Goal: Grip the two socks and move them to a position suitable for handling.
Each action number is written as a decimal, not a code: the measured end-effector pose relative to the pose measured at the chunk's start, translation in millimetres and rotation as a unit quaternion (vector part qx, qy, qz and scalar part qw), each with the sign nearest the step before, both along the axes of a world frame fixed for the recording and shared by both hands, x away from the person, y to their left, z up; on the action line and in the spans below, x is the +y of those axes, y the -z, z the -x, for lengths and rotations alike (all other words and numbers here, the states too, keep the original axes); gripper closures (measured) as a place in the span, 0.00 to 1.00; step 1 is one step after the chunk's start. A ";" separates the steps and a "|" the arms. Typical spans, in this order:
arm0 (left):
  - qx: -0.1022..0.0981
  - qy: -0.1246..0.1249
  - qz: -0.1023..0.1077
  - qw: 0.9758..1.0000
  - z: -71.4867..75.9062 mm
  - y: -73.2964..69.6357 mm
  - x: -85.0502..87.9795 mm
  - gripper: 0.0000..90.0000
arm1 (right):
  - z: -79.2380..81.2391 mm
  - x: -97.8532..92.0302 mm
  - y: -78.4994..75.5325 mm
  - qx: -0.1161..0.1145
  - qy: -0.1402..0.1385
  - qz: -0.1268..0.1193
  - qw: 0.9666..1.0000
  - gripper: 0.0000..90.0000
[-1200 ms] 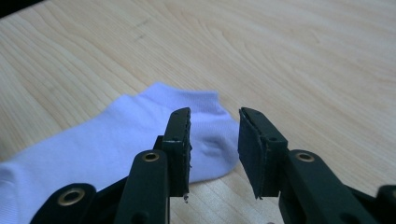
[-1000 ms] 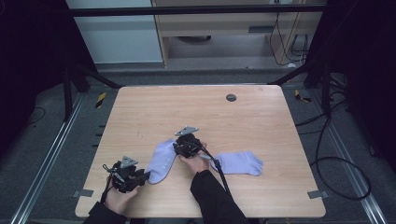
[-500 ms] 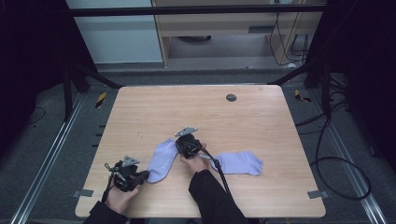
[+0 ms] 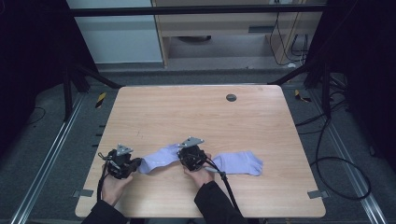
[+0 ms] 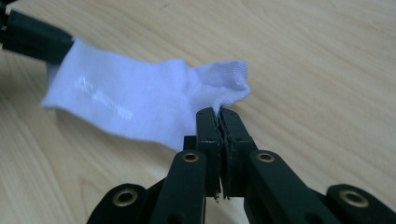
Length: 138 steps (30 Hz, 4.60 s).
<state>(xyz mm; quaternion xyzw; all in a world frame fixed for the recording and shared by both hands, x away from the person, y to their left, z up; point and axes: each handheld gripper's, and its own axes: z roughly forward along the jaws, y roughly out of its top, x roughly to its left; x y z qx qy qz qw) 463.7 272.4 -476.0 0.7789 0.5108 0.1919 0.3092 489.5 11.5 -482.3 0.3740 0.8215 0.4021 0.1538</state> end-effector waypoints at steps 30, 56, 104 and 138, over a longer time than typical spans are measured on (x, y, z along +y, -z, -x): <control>-0.046 0.010 0.088 0.995 6.8 -40.9 -21.2 0.57 | 15.6 -116.0 -38.8 -0.001 0.080 -0.035 0.996 0.54; -0.028 0.121 0.058 0.991 -4.7 -28.7 -158.9 0.56 | 41.0 -236.8 -22.4 -0.003 0.162 0.001 0.987 0.58; 0.005 0.173 0.060 0.983 -12.5 -1.0 -222.0 0.99 | 39.3 -237.8 -14.7 0.029 0.123 0.021 0.992 0.96; 0.032 0.155 0.050 0.986 42.2 -4.8 -99.1 0.99 | 73.4 -135.2 -18.5 0.055 0.001 -0.013 0.998 0.96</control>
